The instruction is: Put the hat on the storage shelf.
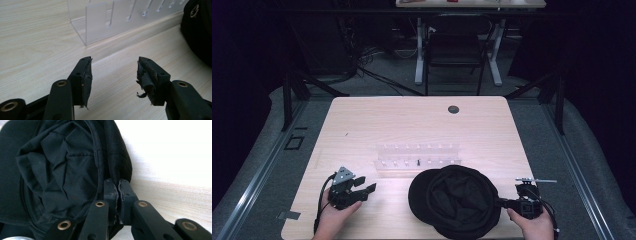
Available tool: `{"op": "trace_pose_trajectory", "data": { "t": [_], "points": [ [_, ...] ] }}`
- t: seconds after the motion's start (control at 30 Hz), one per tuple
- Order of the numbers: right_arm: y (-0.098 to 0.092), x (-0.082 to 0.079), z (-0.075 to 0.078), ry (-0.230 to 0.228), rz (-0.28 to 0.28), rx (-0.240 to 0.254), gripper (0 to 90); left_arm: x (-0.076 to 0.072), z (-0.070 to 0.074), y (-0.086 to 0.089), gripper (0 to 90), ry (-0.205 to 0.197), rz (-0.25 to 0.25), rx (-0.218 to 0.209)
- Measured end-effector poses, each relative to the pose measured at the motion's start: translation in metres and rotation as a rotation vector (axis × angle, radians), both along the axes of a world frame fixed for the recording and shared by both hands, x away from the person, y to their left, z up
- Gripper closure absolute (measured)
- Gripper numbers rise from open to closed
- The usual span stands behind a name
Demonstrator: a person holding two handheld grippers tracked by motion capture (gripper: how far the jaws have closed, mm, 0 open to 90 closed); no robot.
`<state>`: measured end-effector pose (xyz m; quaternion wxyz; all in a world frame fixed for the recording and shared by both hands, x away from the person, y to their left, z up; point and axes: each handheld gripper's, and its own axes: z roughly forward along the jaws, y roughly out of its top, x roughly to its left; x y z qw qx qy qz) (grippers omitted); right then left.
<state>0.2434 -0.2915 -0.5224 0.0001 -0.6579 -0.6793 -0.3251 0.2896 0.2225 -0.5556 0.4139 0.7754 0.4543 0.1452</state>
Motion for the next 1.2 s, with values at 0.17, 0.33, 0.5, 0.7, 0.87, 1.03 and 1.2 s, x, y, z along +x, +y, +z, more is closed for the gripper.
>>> {"op": "trace_pose_trajectory", "data": {
  "t": [0.17,0.33,0.5,0.7,0.87,1.03,1.2],
  "points": [
    [-0.001,-0.001,0.005,-0.018,-0.003,0.021,87.3,0.0,0.0,0.0,45.8,0.0,0.0,0.0],
    [-0.004,0.0,0.013,-0.031,0.008,0.059,87.6,0.001,-0.001,-0.001,45.8,0.0,-0.002,0.002],
    [-0.005,0.001,0.019,-0.048,0.009,0.069,87.8,0.001,-0.001,-0.002,45.8,0.004,-0.006,0.008],
    [-0.006,0.001,0.027,-0.064,0.004,0.082,87.9,0.001,-0.001,-0.002,45.8,0.002,-0.004,0.005],
    [-0.003,0.002,0.033,-0.075,0.026,0.076,87.8,0.001,-0.001,-0.002,45.8,0.005,-0.007,0.008],
    [0.0,0.003,0.041,-0.088,0.048,0.082,88.0,0.001,-0.001,-0.002,45.9,0.004,-0.008,0.01],
    [0.001,0.004,0.046,-0.083,0.051,0.101,87.8,0.001,-0.001,-0.002,45.9,0.002,-0.004,0.004]
  ]
}}
